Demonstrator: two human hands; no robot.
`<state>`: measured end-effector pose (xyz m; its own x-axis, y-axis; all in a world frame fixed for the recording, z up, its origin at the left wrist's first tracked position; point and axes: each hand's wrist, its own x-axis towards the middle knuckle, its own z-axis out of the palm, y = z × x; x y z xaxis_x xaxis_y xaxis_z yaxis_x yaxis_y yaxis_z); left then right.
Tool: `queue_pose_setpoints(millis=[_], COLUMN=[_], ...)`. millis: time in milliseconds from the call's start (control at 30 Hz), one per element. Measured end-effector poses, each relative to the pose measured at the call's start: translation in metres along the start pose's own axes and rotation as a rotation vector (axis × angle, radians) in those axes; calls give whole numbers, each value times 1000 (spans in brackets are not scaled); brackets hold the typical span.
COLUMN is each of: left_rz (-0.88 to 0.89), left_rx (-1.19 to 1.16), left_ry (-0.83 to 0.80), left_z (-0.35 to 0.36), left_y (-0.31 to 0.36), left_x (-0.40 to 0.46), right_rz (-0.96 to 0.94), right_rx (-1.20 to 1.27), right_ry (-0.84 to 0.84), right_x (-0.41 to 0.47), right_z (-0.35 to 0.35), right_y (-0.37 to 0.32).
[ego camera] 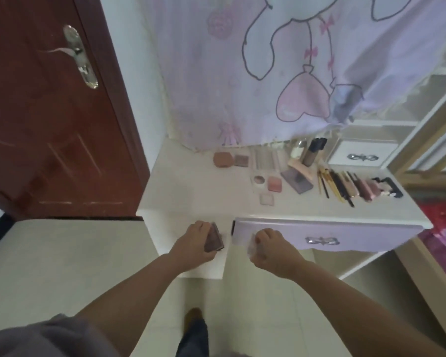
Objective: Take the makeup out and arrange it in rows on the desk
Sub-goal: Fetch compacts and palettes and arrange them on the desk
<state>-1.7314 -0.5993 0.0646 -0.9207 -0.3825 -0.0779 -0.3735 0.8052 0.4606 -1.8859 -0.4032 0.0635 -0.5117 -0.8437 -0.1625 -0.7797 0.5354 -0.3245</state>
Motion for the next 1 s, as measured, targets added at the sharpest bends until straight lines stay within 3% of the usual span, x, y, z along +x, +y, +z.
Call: queue_pose_setpoints(millis=[200,333,400,567,833,1000], left_rz=[46,82,94,83,123,160], left_rx=[42,76,101,172,279,295], left_ry=[-106,-190,-220,-255,-236,-345], left_z=[-38,-40,-39,-28,-14,-24], left_y=[-44,-55,-60,-71,-77,-80], left_x=[125,184,210,252,274,280], right_rz=[89,-237,-270,-33,-54,-17], right_rx=[-14,-368,-480,-268,-270,-235], right_ry=[30,101,79,-98,-181,-242], right_x=[129,189,217,266,285,288], right_z=[-31,-40,-42,-33,-22,-37], right_y=[-10,-5,1,23,48,43])
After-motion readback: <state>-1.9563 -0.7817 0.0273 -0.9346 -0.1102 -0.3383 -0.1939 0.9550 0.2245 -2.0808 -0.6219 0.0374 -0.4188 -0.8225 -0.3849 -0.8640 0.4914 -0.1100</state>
